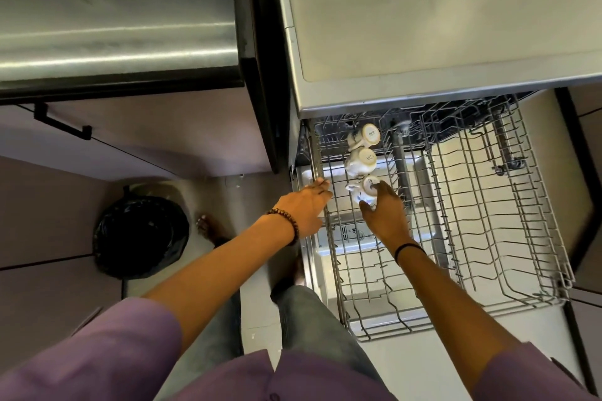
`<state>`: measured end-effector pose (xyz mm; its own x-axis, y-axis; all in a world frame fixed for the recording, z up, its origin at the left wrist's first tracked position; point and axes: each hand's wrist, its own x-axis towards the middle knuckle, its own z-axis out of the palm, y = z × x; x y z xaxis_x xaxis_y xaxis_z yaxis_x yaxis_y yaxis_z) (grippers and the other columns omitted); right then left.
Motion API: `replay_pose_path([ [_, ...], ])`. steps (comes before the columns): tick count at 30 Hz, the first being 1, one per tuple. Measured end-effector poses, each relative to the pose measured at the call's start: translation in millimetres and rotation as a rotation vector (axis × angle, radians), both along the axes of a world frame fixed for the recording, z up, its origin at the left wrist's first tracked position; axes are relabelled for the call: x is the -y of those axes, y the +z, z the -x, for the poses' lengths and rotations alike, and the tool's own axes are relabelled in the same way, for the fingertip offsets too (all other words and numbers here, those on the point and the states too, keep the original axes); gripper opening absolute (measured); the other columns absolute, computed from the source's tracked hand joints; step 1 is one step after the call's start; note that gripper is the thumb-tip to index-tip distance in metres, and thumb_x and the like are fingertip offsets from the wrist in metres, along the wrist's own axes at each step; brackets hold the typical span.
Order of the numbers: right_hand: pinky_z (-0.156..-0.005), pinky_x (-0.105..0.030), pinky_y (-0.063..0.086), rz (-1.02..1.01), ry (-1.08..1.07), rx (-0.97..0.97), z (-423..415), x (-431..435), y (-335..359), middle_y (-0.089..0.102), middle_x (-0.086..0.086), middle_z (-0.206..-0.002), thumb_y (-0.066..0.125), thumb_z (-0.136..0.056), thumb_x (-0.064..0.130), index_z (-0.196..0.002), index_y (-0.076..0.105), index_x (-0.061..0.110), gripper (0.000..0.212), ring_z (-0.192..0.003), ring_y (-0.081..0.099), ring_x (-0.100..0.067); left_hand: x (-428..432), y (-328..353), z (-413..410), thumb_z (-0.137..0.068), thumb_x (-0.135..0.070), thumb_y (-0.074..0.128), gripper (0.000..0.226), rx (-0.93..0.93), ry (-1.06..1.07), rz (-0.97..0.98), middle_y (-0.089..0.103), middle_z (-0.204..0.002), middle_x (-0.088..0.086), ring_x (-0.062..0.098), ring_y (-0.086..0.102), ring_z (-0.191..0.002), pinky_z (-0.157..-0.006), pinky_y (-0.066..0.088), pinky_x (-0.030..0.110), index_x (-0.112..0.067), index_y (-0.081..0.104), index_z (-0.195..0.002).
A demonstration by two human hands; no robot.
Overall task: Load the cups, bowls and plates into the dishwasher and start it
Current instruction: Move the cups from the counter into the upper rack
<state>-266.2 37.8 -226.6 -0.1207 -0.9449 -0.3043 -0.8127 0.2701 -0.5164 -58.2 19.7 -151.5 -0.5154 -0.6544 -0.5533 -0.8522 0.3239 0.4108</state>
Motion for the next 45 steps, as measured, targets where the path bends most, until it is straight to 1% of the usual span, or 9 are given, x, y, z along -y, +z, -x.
replay_pose_path([
  [6,-0.081,-0.037,0.057,0.12,0.073,0.154,-44.9,-7.1,61.1,0.067,-0.007,-0.106,0.063,-0.094,0.02,-0.112,0.063,0.007,0.023,-0.098,0.064,-0.023,0.3,31.3,-18.4,-0.094,-0.022,0.053,0.062,-0.121,0.133,0.064,0.02,-0.159,0.003,0.02,0.025,-0.144,-0.11,0.038,0.039,-0.019,0.026,-0.15],
  [10,-0.075,-0.022,0.055,0.165,0.142,0.304,-91.3,0.1,106.6,0.067,0.008,-0.096,0.061,-0.097,0.031,-0.106,0.064,0.017,0.017,-0.088,0.065,-0.006,1.8,67.1,-51.6,-0.093,-0.025,0.058,0.057,-0.224,0.272,0.18,0.043,-0.145,0.004,0.022,0.044,-0.13,-0.104,0.042,0.035,-0.02,0.035,-0.145],
  [13,-0.074,-0.013,0.053,0.225,0.211,0.43,-132.5,13.6,141.7,0.069,0.01,-0.097,0.062,-0.097,0.023,-0.109,0.065,0.017,0.014,-0.087,0.066,-0.003,8.8,92.8,-91.1,-0.091,-0.026,0.062,0.057,-0.291,0.37,0.281,0.05,-0.139,0.004,0.021,0.047,-0.126,-0.103,0.042,0.035,-0.019,0.039,-0.143],
  [20,-0.08,-0.035,0.059,0.342,0.391,0.59,-240.7,84.1,216.4,0.071,0.006,-0.1,0.063,-0.096,0.021,-0.112,0.064,0.019,0.016,-0.092,0.069,-0.012,56.8,141.1,-200.1,-0.085,-0.028,0.069,0.051,-0.468,0.603,0.58,0.063,-0.126,0.003,0.019,0.059,-0.116,-0.098,0.048,0.037,-0.014,0.055,-0.132],
  [25,-0.073,-0.038,0.061,0.333,0.438,0.601,-333.8,165.5,251.2,0.071,0.01,-0.098,0.066,-0.094,0.022,-0.11,0.064,0.021,0.016,-0.089,0.07,-0.009,114.0,166.0,-293.3,-0.084,-0.02,0.071,0.046,-0.49,0.716,0.74,0.064,-0.122,-0.001,0.014,0.059,-0.115,-0.097,0.049,0.032,-0.015,0.057,-0.127],
  [34,-0.071,-0.041,0.061,0.283,0.495,0.547,-503.6,297.6,262.9,0.07,0.007,-0.093,0.066,-0.093,0.021,-0.108,0.062,0.02,0.015,-0.075,0.072,-0.009,222.0,180.3,-455.9,-0.083,-0.016,0.071,0.046,-0.519,0.948,0.7,0.062,-0.125,0.0,0.01,0.056,-0.117,-0.101,0.041,0.02,-0.015,0.058,-0.126],
  [39,-0.083,-0.023,0.057,0.252,0.471,0.502,-571.3,341.5,254.5,0.068,0.004,-0.109,0.069,-0.09,0.022,-0.116,0.059,0.017,0.028,-0.091,0.067,-0.003,257.9,167.0,-517.3,-0.081,-0.02,0.073,0.035,-0.523,1.125,0.709,0.065,-0.109,0.0,0.009,0.06,-0.1,-0.09,0.049,0.026,-0.015,0.061,-0.113],
  [42,-0.087,-0.018,0.052,0.196,0.485,0.513,-599.7,358.0,247.8,0.061,0.007,-0.12,0.073,-0.087,0.023,-0.125,0.053,0.02,0.043,-0.105,0.061,-0.005,274.5,158.5,-536.3,-0.079,-0.024,0.076,0.05,-0.573,1.199,0.662,0.06,-0.117,0.0,0.011,0.057,-0.107,-0.09,0.045,0.023,-0.013,0.053,-0.122],
  [45,-0.078,-0.004,0.045,0.145,0.456,0.547,-616.7,368.9,242.9,0.058,0.007,-0.125,0.075,-0.085,0.021,-0.13,0.049,0.02,0.052,-0.109,0.056,-0.005,290.7,156.9,-541.6,-0.078,-0.02,0.077,0.059,-0.694,1.184,0.589,0.06,-0.122,-0.001,0.011,0.056,-0.112,-0.093,0.043,0.021,-0.013,0.049,-0.129],
])
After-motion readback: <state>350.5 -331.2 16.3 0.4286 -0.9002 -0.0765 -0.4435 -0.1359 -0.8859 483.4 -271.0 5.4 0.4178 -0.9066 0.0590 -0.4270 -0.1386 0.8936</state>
